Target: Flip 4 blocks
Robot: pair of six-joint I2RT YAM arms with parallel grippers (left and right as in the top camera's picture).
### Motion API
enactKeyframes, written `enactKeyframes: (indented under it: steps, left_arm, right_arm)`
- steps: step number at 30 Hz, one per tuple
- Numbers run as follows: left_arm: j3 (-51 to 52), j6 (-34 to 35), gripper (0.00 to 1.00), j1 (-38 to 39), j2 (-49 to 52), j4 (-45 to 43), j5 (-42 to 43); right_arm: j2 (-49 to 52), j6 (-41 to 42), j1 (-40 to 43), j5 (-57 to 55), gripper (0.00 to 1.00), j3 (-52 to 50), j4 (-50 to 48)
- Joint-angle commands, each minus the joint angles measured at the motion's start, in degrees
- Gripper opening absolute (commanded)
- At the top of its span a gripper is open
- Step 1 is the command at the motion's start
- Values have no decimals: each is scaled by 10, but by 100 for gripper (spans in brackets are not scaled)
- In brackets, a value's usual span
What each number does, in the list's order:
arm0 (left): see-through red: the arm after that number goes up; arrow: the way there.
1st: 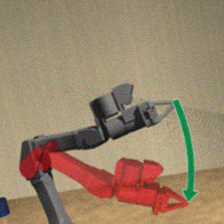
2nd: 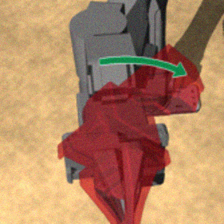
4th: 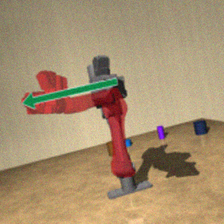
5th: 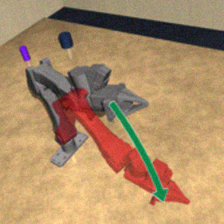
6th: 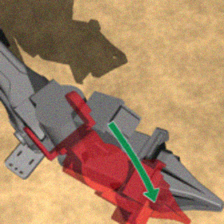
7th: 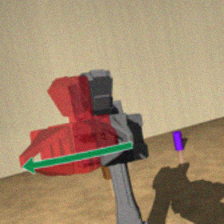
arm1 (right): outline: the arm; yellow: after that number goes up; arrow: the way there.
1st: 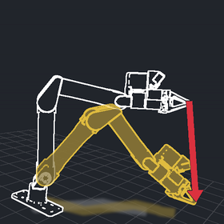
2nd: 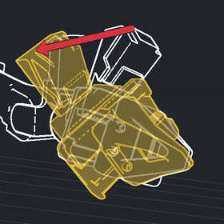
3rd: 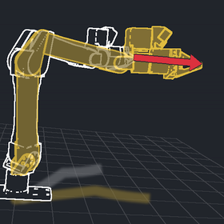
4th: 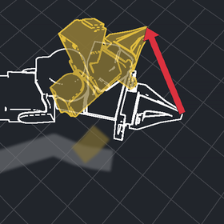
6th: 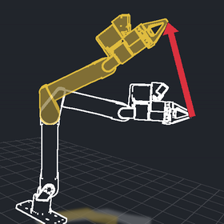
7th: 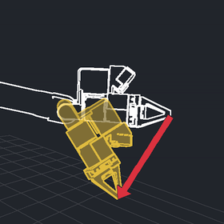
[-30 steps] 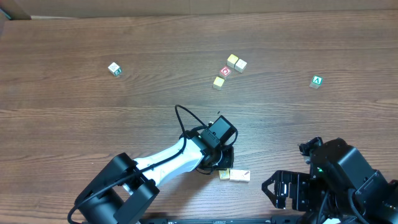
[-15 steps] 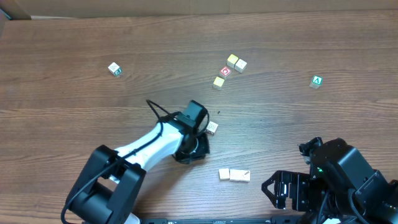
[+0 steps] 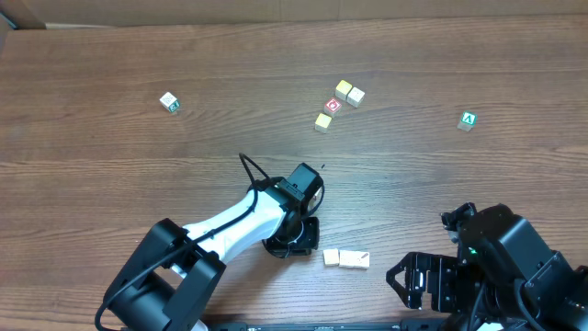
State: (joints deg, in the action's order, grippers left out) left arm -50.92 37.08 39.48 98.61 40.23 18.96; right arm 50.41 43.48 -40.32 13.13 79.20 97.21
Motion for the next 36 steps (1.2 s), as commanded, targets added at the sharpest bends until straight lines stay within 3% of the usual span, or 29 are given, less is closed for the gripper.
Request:
enactKeyframes:
  steps: [1,36]
  left_arm:
    - [4,-11,4,5,7,-8,14]
    - [4,-9,4,19,7,-64,66]
  right_arm:
    - [-3,-2,-2,0,100,14,-2]
    - [-3,-3,-2,-2,100,14,-2]
